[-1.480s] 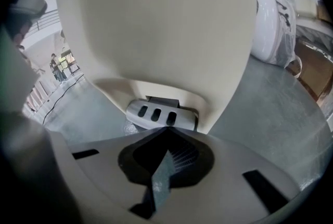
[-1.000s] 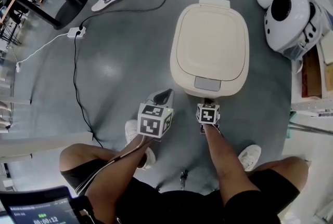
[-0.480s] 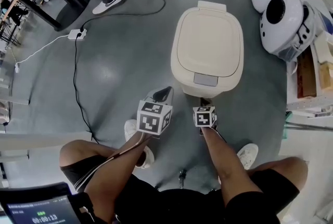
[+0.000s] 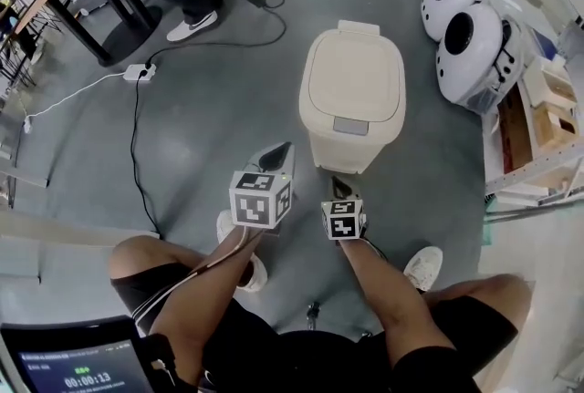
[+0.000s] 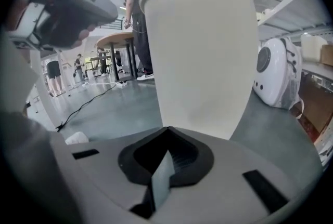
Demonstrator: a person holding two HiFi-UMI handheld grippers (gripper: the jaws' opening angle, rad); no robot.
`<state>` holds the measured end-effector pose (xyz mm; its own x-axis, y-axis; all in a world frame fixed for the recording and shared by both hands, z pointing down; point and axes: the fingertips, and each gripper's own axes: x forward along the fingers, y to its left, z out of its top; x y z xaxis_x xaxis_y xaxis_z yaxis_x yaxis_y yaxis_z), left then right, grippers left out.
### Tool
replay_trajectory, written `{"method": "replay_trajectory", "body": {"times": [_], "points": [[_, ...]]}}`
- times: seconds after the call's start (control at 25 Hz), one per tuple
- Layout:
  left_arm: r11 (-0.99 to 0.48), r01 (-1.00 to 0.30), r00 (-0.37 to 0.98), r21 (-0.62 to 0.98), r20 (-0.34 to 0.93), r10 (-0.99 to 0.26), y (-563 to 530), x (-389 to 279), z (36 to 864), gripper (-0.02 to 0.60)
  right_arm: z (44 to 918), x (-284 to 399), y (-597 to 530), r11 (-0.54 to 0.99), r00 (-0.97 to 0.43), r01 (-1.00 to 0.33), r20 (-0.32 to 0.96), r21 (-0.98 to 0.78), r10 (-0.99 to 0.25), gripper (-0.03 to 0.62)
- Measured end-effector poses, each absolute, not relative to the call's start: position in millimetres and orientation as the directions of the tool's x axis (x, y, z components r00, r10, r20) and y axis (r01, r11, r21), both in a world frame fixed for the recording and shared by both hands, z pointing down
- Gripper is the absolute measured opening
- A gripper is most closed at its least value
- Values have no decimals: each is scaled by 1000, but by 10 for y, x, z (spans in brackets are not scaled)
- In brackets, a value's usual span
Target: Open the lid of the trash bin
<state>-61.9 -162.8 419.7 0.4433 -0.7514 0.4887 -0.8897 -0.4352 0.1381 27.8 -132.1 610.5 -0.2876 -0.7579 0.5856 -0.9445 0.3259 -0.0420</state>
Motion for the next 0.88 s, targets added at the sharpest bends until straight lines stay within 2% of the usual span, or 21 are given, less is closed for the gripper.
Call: {"method": "replay_trajectory", "body": {"times": [0.36,0.52,0.68,0.88], "points": [[-400,-905,423,145,412,-807,-1276,-993,3884,0,4888,-87,-924,416,-389,-909,342,7,-855,5],[-440,-892,444,100,369,-817,-1071,-931,3627,0,4171,-99,-735,445,-428,-895,239,23,-872,5],[-504,-863,495,39,269,-826,-791,-753,3119,0,3435,-127,-565,502,-480,-862,202,69,-853,5],[-549,-834,550,54,169,-818,-465,-582,2627,0,2598,168,-228,469,-445,-874,179,128,-878,5]]}}
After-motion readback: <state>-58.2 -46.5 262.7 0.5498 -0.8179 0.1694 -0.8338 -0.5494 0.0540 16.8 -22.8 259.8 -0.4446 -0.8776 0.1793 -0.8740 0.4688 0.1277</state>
